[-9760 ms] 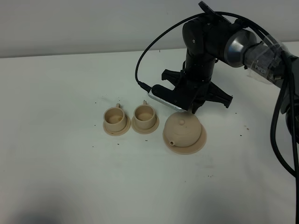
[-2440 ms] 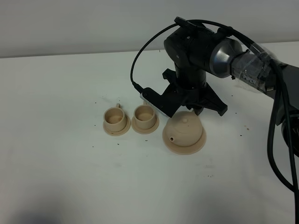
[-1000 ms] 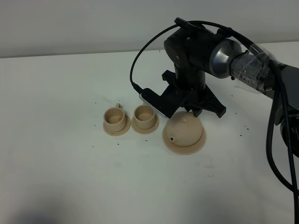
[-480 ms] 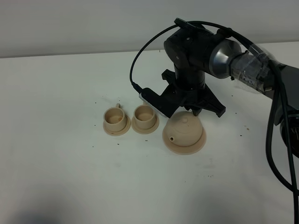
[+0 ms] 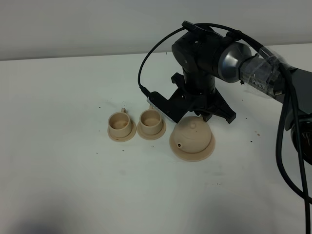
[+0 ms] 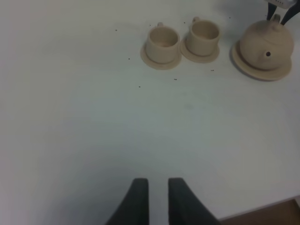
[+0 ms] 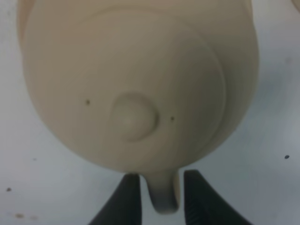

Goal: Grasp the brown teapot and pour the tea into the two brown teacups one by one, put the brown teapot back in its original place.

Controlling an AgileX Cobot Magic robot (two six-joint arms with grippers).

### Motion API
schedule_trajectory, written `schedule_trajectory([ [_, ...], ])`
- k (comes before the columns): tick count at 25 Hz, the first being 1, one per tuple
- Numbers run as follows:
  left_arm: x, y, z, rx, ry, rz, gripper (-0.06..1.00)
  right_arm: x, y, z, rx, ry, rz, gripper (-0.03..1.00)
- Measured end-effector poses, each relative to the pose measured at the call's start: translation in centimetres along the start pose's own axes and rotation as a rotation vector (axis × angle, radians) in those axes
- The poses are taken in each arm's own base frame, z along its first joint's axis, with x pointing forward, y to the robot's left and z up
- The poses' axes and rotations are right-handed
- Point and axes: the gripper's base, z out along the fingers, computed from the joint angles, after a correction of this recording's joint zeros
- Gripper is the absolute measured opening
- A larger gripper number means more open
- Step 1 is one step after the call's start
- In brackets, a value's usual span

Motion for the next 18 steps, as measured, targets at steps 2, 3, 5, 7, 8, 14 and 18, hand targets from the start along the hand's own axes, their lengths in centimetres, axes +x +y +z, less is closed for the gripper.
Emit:
schedule_trajectory([
  [2,0.00,0.00,0.00,0.000,0.000,0.000,0.13,0.03,0.01,0.01,0.000,-0.003,0.002,0.24],
  [3,0.00,0.00,0.00,0.000,0.000,0.000,0.13,0.05,0.02,0.02,0.000,-0.004,0.005,0.24],
  [5,0.00,0.00,0.00,0.000,0.000,0.001,0.13,0.03,0.02,0.02,0.000,-0.006,0.004,0.24],
  [7,0.00,0.00,0.00,0.000,0.000,0.001,0.13,-0.01,0.03,0.02,-0.001,-0.010,0.005,0.24],
  [8,0.00,0.00,0.00,0.000,0.000,0.001,0.13,0.00,0.05,0.02,-0.003,-0.011,0.005,0.24],
  [14,0.00,0.00,0.00,0.000,0.000,0.001,0.13,0.01,0.14,0.02,-0.012,-0.014,0.008,0.23],
  [18,0.00,0.00,0.00,0.000,0.000,0.001,0.13,0.00,0.16,0.02,-0.015,-0.015,0.009,0.17],
])
